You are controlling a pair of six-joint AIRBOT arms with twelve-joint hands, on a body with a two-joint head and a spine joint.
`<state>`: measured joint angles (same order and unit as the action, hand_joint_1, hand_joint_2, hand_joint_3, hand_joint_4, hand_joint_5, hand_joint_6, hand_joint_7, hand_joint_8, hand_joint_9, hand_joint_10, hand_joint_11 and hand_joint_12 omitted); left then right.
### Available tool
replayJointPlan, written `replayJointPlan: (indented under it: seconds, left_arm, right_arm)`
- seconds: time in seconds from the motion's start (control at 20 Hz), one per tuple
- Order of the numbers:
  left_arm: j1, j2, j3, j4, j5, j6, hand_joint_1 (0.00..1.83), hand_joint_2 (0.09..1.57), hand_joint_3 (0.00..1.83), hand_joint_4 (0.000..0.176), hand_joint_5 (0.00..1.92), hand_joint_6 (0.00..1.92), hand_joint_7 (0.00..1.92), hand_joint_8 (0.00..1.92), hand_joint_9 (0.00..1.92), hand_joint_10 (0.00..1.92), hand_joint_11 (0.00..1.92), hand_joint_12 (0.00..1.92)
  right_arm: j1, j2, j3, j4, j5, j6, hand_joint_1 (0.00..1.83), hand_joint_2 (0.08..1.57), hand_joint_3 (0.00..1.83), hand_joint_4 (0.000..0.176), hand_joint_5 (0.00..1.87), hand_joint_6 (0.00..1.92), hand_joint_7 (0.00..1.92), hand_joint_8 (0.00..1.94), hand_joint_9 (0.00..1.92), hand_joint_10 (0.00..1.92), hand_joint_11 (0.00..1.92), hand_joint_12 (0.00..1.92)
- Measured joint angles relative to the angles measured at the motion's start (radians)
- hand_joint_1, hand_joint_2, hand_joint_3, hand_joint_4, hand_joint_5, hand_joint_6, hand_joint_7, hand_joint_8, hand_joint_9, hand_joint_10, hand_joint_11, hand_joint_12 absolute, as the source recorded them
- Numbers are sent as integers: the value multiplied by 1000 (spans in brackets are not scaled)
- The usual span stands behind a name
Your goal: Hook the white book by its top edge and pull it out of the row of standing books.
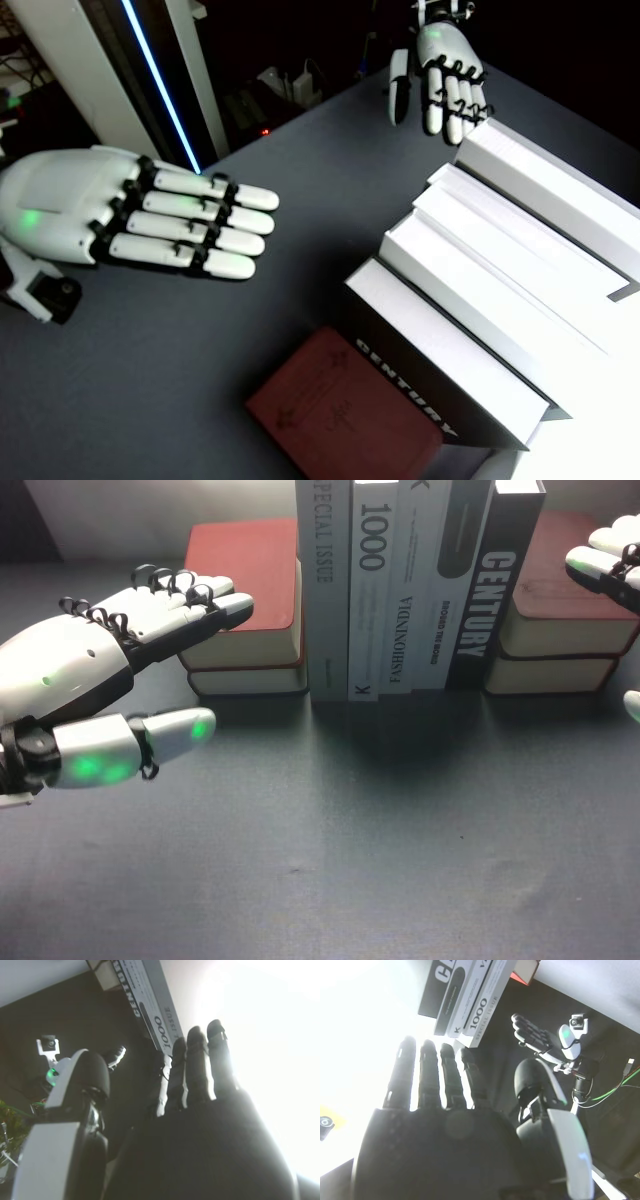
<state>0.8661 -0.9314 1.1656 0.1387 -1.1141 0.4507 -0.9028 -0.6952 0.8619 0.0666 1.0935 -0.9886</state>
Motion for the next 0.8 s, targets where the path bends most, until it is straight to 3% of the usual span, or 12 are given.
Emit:
replayJointPlan:
  seconds: [0.25,0.3,0.4,0.65,0.8]
  left_arm:
    - [0,0,0,-1,1,-1,80,1478,0,0,48,10,0,0,0,0,0,0]
    - [0,0,0,-1,0,-1,56,1476,0,0,49,8,0,0,0,0,0,0]
    - [0,0,0,0,0,-2,69,1468,0,0,60,10,0,0,0,0,0,0]
    - [0,0,5,-2,2,-3,92,1463,1,0,113,15,0,0,0,0,0,0]
    - [0,0,6,-7,0,-3,200,1442,0,0,164,19,0,0,0,0,0,0]
  right_arm:
    - [0,0,0,0,3,0,472,1413,32,0,21,12,0,0,0,0,0,0]
    - [0,0,0,1,5,0,597,1400,18,0,37,17,0,0,0,0,0,0]
    - [2,0,3,1,14,1,671,1411,13,0,52,20,0,0,0,0,0,0]
    - [156,-71,82,23,-14,-5,367,1488,23,0,75,24,0,0,0,0,0,0]
    - [277,-145,147,16,-95,-19,377,1491,9,0,153,56,0,0,0,0,0,0]
